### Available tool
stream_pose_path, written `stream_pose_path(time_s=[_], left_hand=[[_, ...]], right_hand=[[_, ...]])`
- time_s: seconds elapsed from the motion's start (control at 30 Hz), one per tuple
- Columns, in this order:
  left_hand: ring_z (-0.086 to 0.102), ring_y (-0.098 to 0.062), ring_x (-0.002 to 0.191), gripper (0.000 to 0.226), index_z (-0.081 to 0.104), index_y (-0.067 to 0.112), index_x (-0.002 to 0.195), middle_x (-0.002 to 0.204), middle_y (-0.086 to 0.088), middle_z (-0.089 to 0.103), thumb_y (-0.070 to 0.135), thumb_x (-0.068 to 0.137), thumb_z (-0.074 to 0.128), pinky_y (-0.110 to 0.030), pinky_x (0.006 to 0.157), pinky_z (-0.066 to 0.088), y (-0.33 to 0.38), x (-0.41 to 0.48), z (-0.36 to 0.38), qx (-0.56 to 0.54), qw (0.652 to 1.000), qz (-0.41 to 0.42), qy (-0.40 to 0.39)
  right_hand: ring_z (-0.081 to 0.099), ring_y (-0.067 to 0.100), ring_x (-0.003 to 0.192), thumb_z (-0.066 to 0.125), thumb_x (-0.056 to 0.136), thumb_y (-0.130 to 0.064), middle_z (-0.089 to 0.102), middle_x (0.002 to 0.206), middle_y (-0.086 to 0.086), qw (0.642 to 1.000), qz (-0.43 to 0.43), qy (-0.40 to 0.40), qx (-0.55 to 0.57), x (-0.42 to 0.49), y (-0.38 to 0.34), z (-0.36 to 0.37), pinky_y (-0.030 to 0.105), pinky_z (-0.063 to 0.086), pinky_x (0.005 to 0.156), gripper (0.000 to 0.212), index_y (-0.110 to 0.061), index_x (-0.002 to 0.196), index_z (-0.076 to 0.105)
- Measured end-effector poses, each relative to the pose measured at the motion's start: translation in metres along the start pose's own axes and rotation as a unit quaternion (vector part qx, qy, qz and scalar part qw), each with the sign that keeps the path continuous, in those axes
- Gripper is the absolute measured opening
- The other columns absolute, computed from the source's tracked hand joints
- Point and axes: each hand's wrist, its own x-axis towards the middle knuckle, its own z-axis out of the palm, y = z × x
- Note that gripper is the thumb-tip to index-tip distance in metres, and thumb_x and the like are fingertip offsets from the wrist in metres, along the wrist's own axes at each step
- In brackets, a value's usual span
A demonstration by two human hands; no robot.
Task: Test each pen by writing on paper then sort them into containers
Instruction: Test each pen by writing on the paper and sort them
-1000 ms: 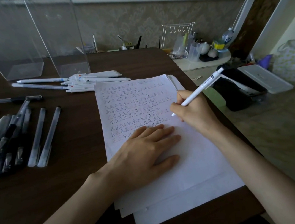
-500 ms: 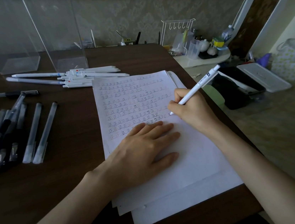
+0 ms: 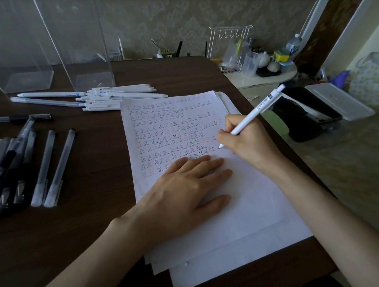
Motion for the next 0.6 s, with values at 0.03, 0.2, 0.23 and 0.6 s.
stream_pose_path(time_s=[0.03,0.2,0.23,0.6], left_hand=[[0.014,-0.008,0.141,0.062,0.028,0.033,0.145,0.153,0.009,0.023,0.060,0.090,0.017,-0.023,0.110,0.003,-0.0003,0.0000,0.0002,0.000,1.000,0.001,0.002],[0.015,-0.008,0.141,0.062,0.029,0.033,0.145,0.153,0.009,0.024,0.060,0.090,0.017,-0.024,0.111,0.005,-0.0004,0.0003,0.0010,0.001,1.000,0.003,0.012],[0.014,-0.007,0.141,0.062,0.028,0.034,0.145,0.153,0.009,0.023,0.060,0.090,0.017,-0.025,0.111,0.004,-0.0004,0.0004,0.0011,0.000,1.000,0.004,0.012],[0.056,-0.018,0.106,0.046,0.062,0.017,0.116,0.119,0.001,0.060,0.045,0.091,0.036,-0.028,0.093,0.040,-0.0005,-0.0013,-0.0027,-0.023,0.993,-0.006,0.115]], right_hand=[[0.036,0.003,0.039,0.058,0.081,0.004,0.030,0.054,0.011,1.000,0.002,0.001,0.004,-0.0001,-0.0006,-0.0004,0.008,0.029,0.043,0.029,0.002,0.060,0.038],[0.038,0.003,0.043,0.059,0.080,0.003,0.031,0.048,-0.002,1.000,0.000,-0.007,0.003,0.0013,0.0030,0.0002,0.017,0.033,0.045,0.037,-0.009,0.056,0.034],[0.036,0.008,0.047,0.059,0.079,0.003,0.027,0.047,-0.009,1.000,-0.001,-0.003,-0.003,0.0020,0.0043,0.0010,0.022,0.034,0.047,0.040,-0.013,0.055,0.031],[0.048,0.005,0.047,0.066,0.087,-0.015,0.053,0.055,-0.002,0.990,-0.006,0.043,0.133,0.0021,0.0018,-0.0044,0.015,0.036,0.049,0.017,-0.015,0.080,0.050]])
